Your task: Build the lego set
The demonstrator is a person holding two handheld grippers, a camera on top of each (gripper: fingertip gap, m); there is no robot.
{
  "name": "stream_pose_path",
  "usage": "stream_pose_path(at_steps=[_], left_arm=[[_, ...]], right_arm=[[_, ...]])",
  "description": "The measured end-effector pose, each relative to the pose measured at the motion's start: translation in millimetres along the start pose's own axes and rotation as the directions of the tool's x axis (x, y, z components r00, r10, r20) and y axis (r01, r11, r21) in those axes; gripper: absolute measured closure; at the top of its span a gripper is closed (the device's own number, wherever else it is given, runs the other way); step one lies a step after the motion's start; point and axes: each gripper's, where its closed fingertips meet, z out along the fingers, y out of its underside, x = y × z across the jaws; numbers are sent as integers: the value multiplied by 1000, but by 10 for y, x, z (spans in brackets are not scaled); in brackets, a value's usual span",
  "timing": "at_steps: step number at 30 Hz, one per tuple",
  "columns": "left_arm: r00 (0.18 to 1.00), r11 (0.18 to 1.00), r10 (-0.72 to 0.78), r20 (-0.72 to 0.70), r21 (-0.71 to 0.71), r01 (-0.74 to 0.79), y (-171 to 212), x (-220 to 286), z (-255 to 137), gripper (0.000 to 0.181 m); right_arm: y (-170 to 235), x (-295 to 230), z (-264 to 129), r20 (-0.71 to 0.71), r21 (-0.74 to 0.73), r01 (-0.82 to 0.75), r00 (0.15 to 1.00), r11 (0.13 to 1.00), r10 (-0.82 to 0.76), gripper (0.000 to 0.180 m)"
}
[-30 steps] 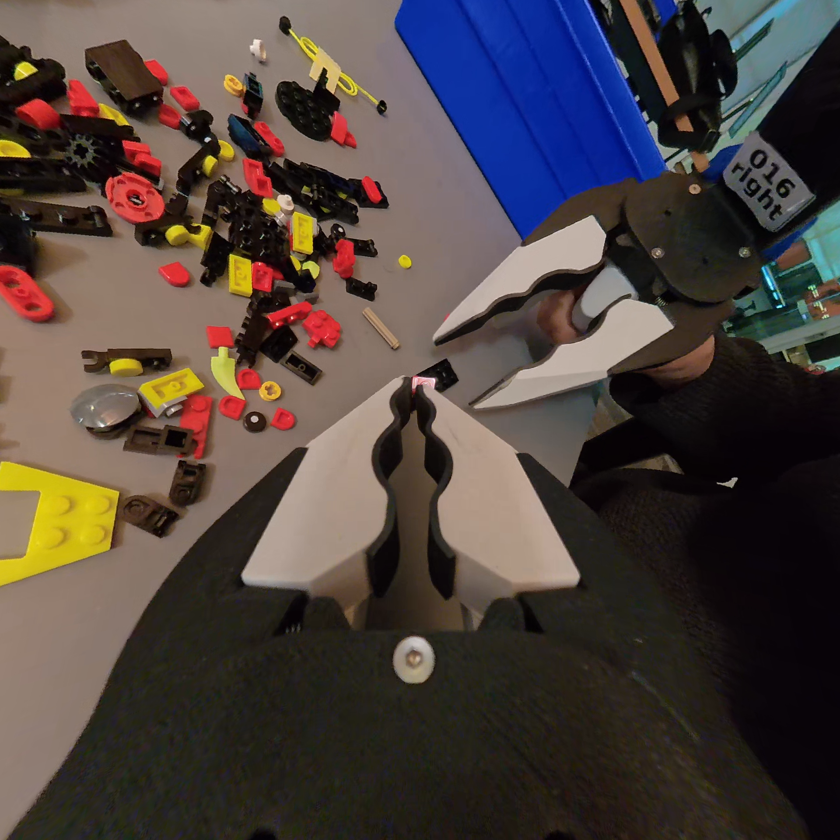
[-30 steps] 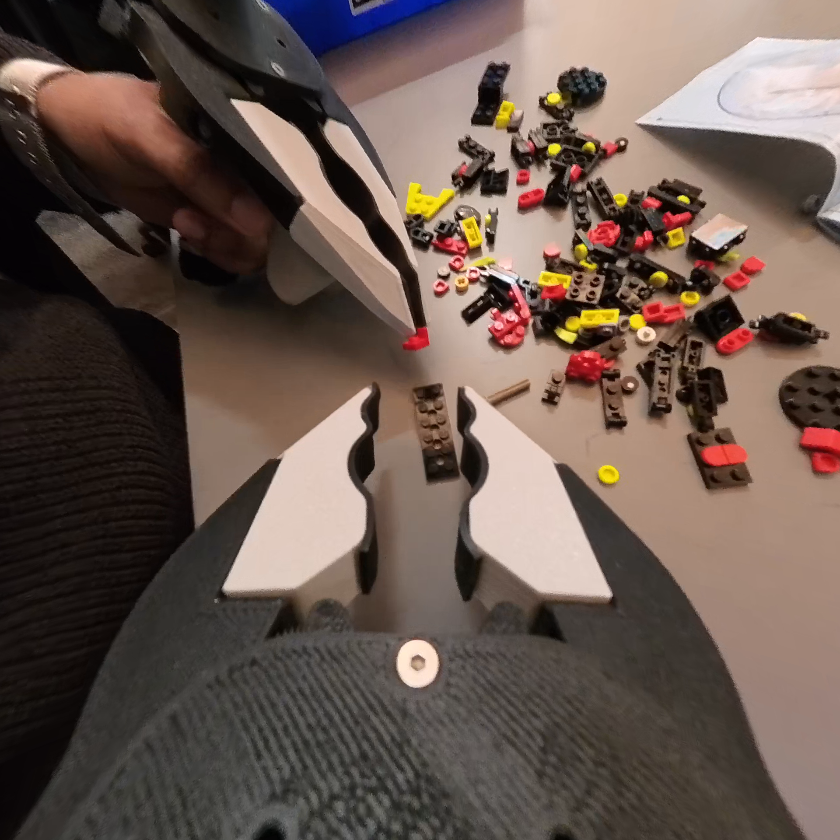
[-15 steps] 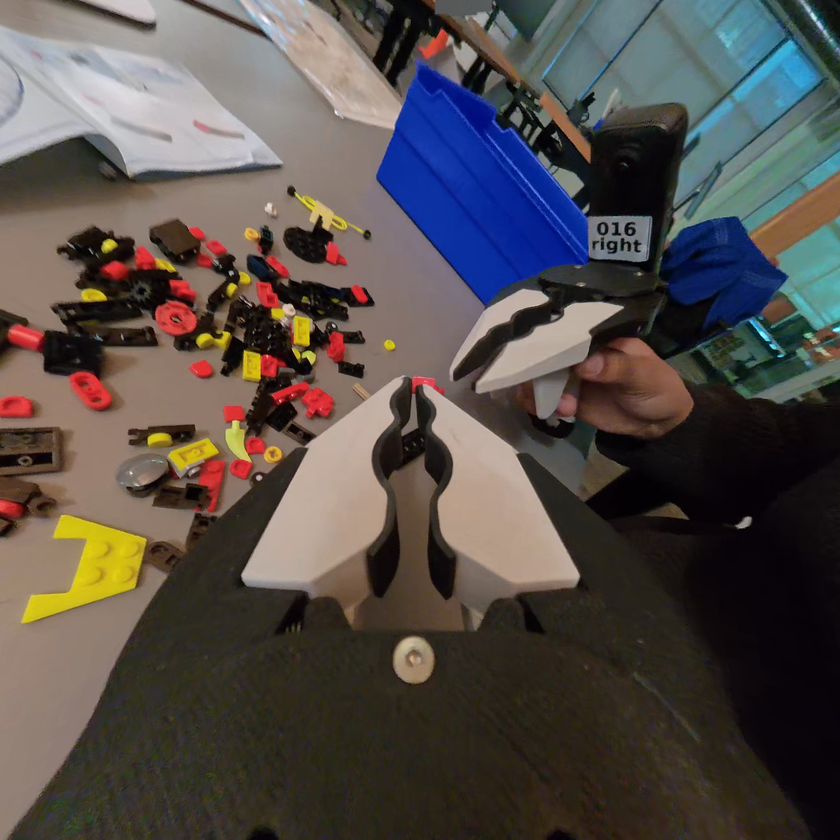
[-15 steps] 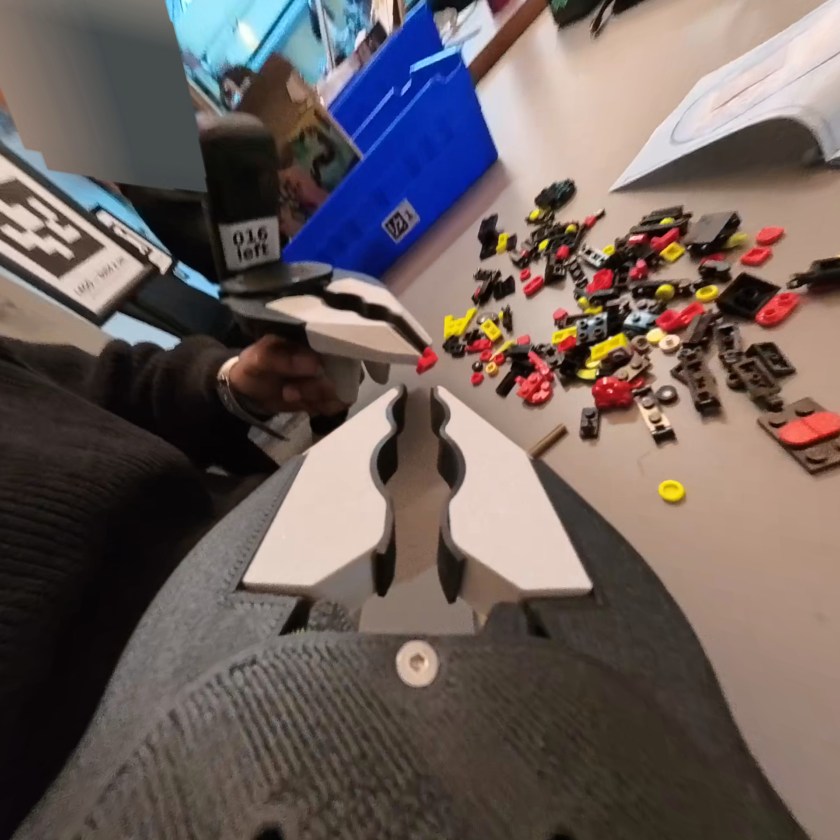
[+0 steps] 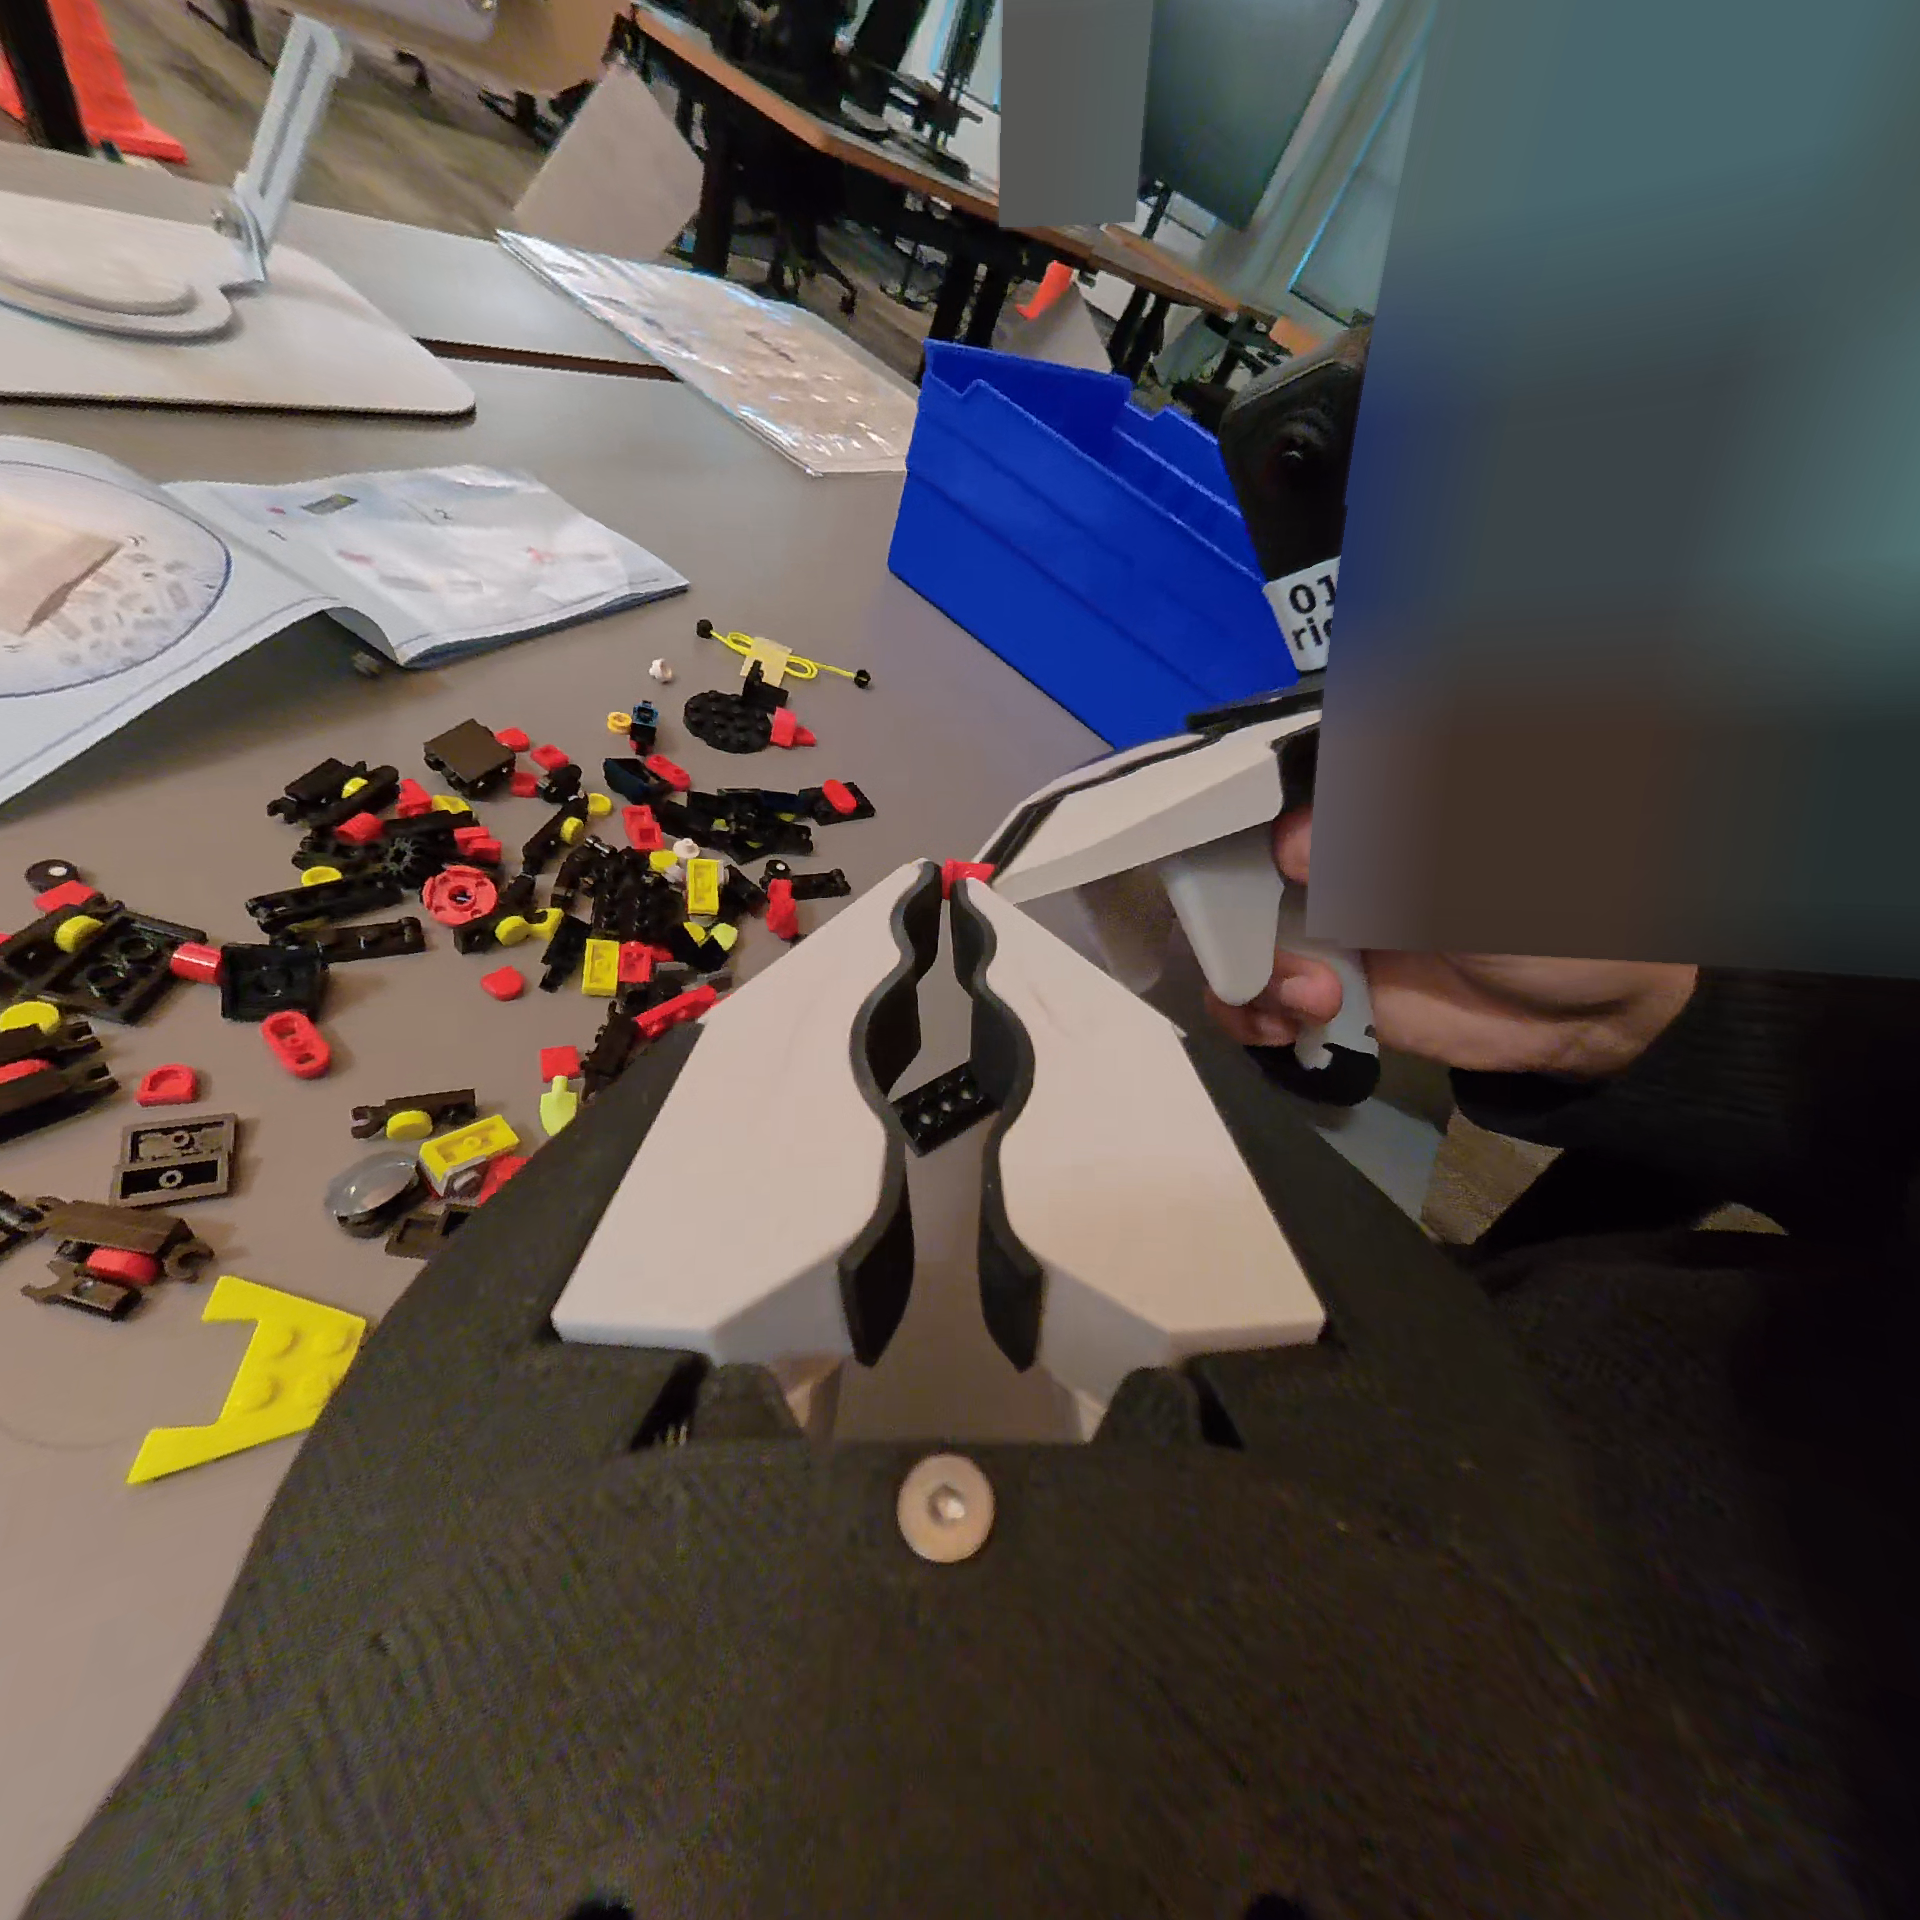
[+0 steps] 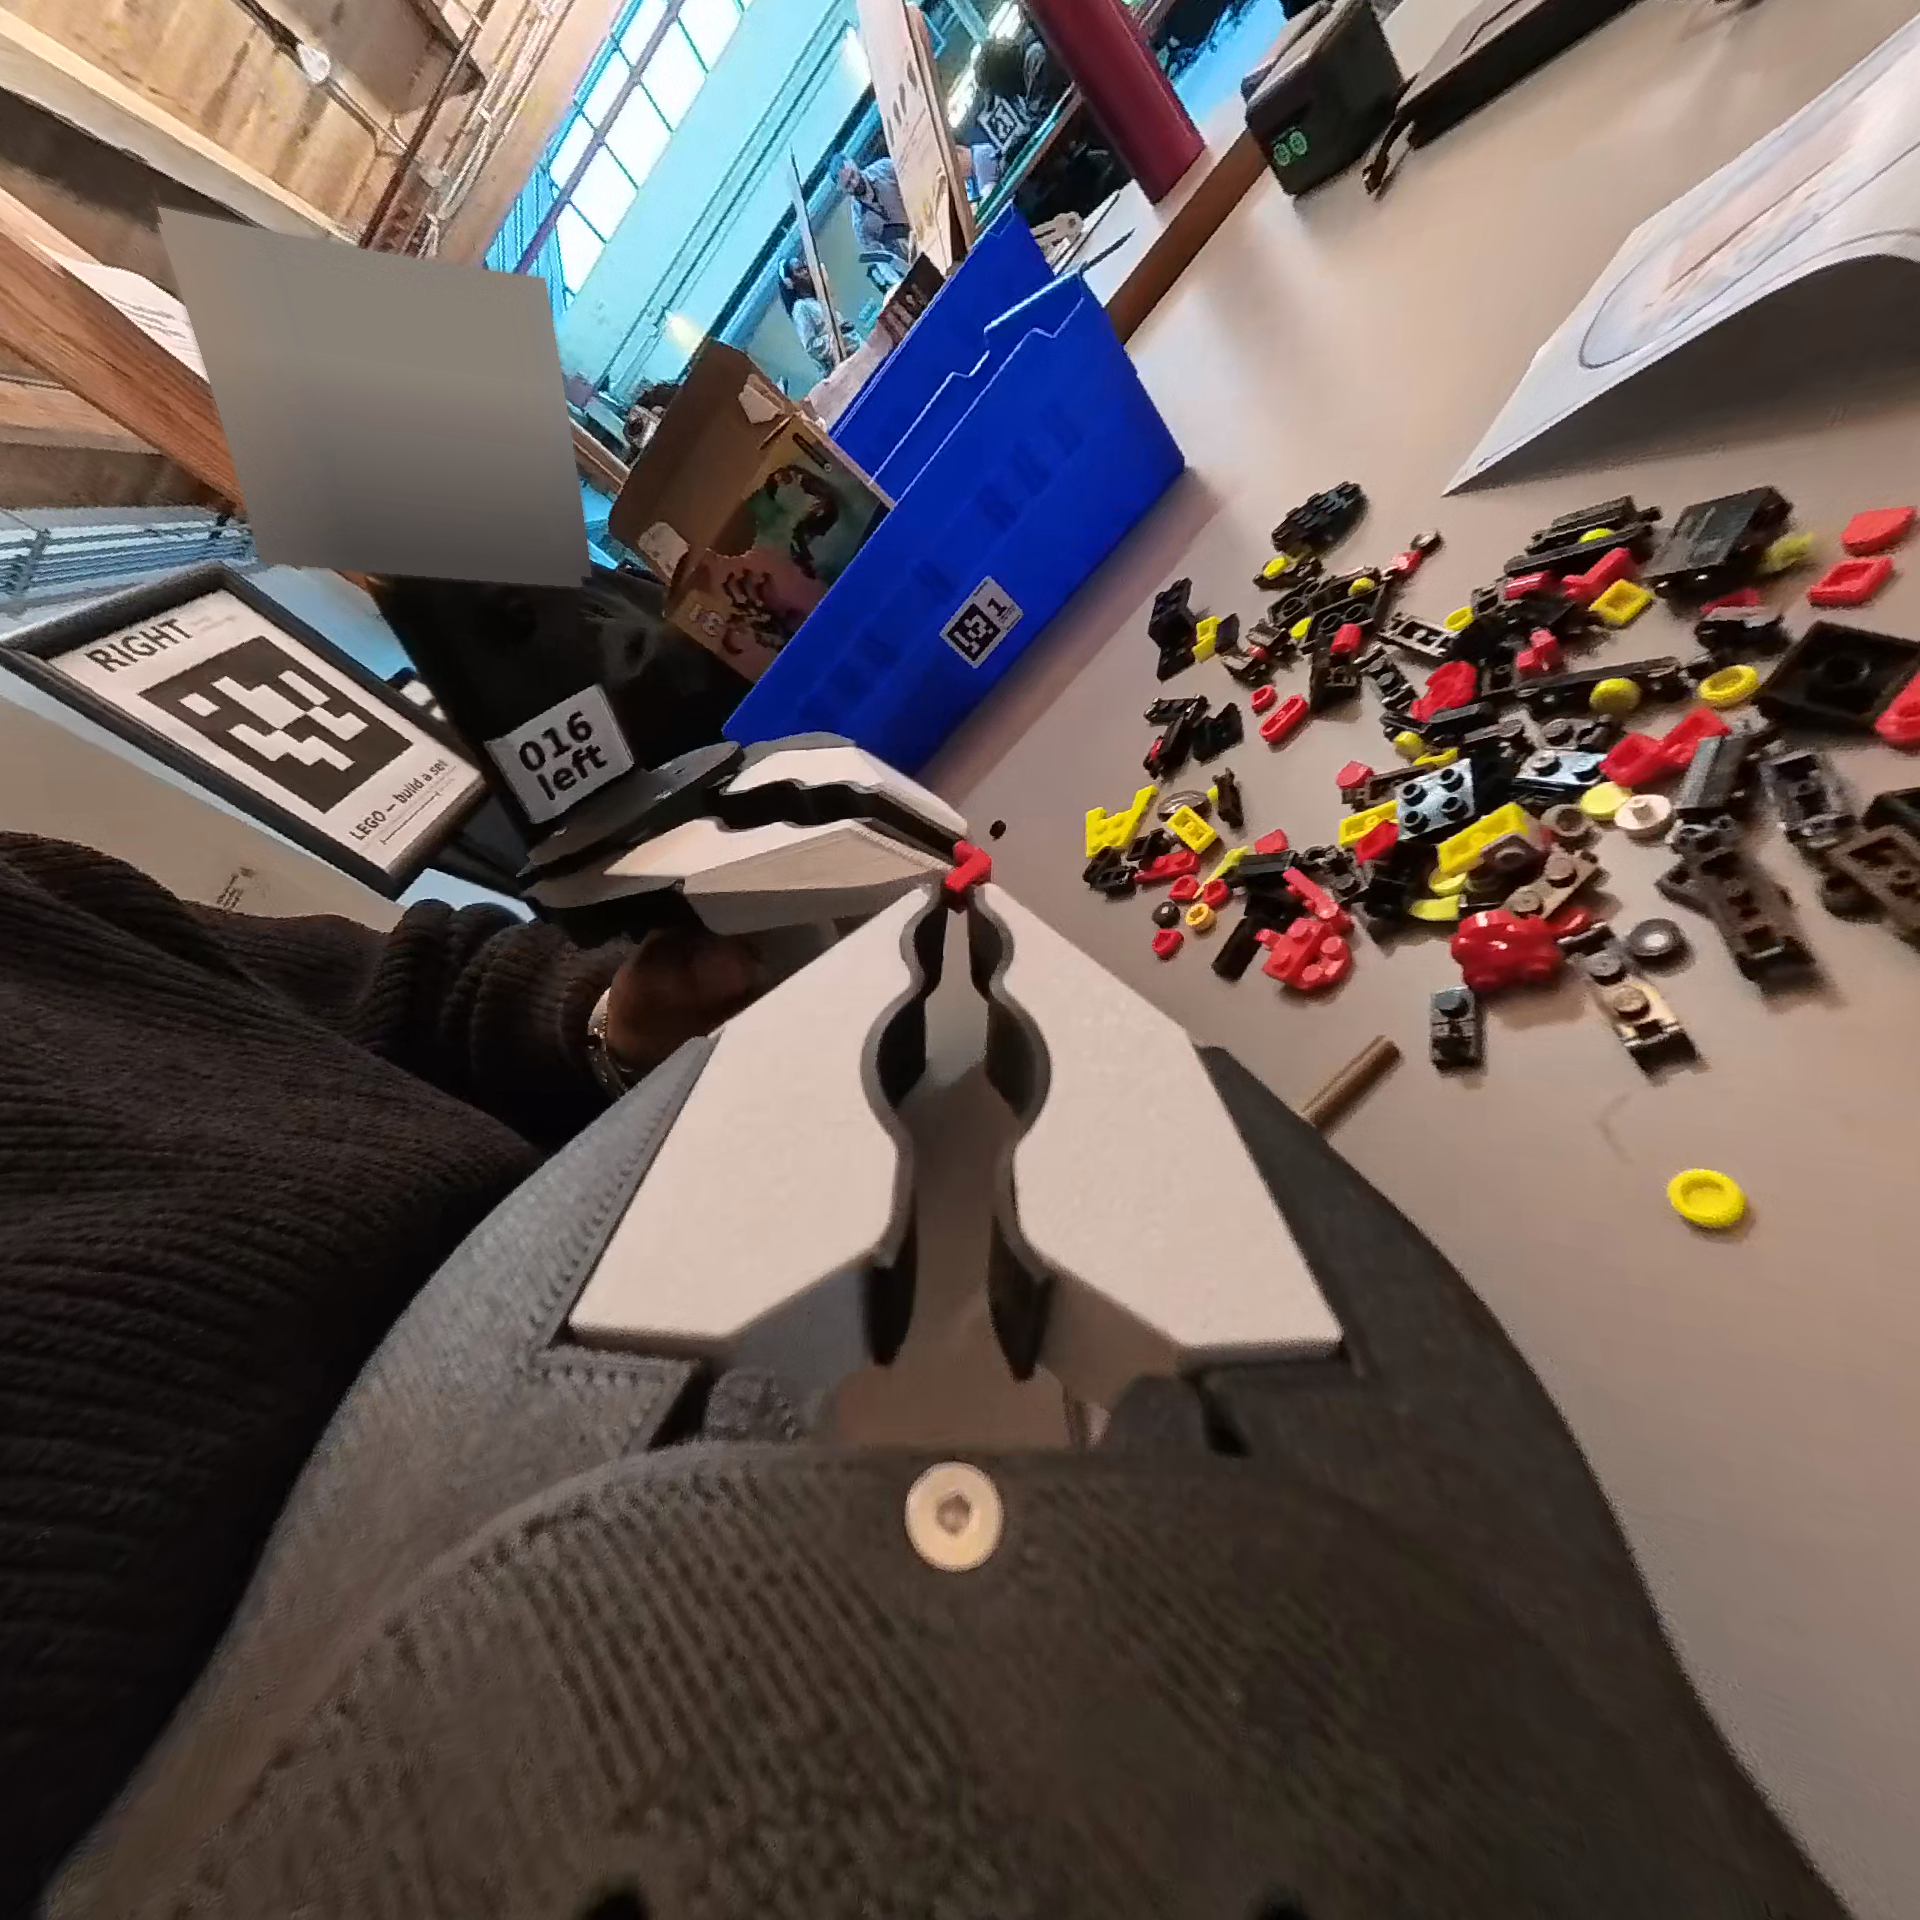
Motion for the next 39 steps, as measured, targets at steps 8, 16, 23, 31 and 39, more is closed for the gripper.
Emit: stream_pose_path(at_steps=[8, 16, 23, 31, 39], left_arm=[[999, 999, 2, -49, -48, -4, 62, 36, 40, 161], [923, 917, 345, -171, -150, -371, 294, 220, -20, 145], [927, 969, -121, -354, -245, 33, 312, 439, -59, 161], [700, 826, -563, -440, -326, 460, 143, 372, -106, 163], [639, 755, -654, -405, -405, 516, 261, 377, -77, 174]], right_arm=[[-34, 44, -96, 29, -29, -10, 1000, 1000, 11, 179], [410, 53, -316, 99, -361, 5, 995, 932, 33, 178], [294, -126, -260, 98, -328, 578, 807, 747, -582, 179], [292, -159, -220, 54, -377, 893, 286, 246, -957, 179], [320, -147, -182, 82, -362, 925, 153, 114, -985, 178]])
